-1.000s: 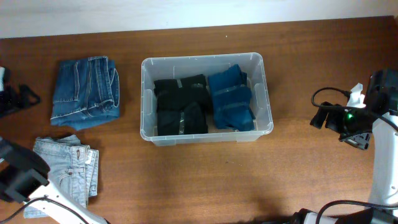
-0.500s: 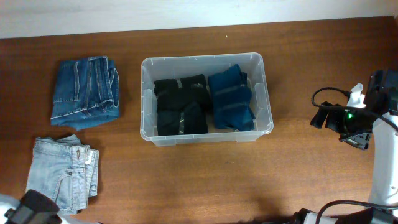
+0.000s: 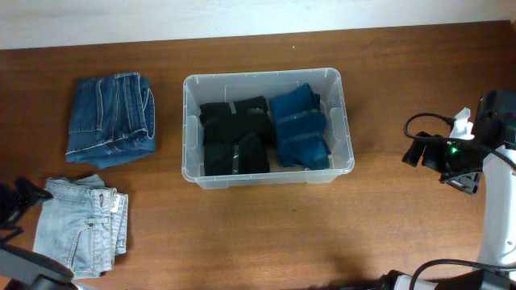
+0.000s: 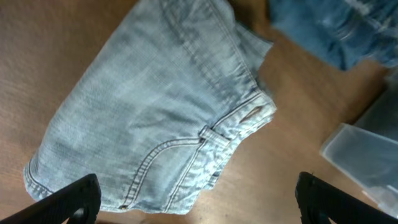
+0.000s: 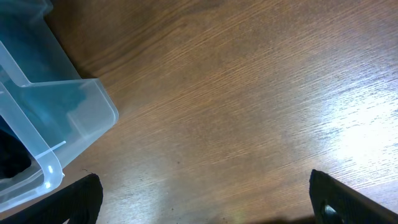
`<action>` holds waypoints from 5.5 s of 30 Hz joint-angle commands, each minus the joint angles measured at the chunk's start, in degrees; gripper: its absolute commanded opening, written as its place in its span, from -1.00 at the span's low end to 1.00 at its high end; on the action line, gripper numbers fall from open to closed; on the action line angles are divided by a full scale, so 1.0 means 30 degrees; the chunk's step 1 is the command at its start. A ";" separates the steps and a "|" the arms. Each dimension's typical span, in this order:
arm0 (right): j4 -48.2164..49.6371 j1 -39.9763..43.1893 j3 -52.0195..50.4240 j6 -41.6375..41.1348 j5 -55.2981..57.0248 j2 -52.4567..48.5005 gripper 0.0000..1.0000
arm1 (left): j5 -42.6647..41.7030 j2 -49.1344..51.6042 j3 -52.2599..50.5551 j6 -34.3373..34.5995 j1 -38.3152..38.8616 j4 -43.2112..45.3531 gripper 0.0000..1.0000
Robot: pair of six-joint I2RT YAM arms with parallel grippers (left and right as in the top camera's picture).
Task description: Pack container
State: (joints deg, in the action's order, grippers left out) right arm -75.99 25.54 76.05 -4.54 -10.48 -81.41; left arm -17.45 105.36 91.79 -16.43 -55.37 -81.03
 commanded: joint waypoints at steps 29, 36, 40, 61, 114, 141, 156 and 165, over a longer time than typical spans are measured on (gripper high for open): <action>0.0015 0.0117 -0.0007 -0.0124 0.0058 -0.0015 0.97 | 0.4969 -0.0255 -0.4452 0.2769 -0.0007 0.5894 0.99; 0.0015 0.0117 -0.0007 -0.0124 0.0058 -0.0015 0.97 | 0.5042 -0.0255 -0.5887 0.3184 -0.0007 0.6951 0.99; 0.0015 0.0117 -0.0007 -0.0124 0.0058 -0.0015 0.98 | 0.4568 -0.0255 -0.5945 0.3257 -0.0007 0.7038 0.99; 0.0007 0.0117 -0.0007 -0.0124 0.0058 -0.0015 0.97 | 0.1443 -0.0255 -0.9085 0.4626 0.0947 0.9493 0.99; 0.0015 0.0117 -0.0007 -0.0124 0.0058 -0.0015 0.97 | -0.1931 -0.2812 -0.9726 0.3009 0.7657 1.3937 0.99; 0.0015 0.0117 -0.0007 -0.0124 0.0058 -0.0015 0.98 | -0.5413 -0.0372 -0.9734 0.2994 0.7657 1.4812 0.99; 0.0015 0.0117 -0.0007 -0.0124 0.0058 -0.0015 0.97 | -0.5282 -0.0277 -1.1628 0.3009 0.7657 1.6240 0.99; 0.0007 0.0117 -0.0007 -0.0124 0.0058 -0.0015 0.97 | -0.7096 -0.0262 -1.2225 0.3009 0.7664 1.6662 0.99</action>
State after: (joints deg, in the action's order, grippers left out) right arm -76.01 25.54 76.05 -4.56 -10.46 -81.41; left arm -35.09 103.72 56.64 -6.48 -32.58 -30.79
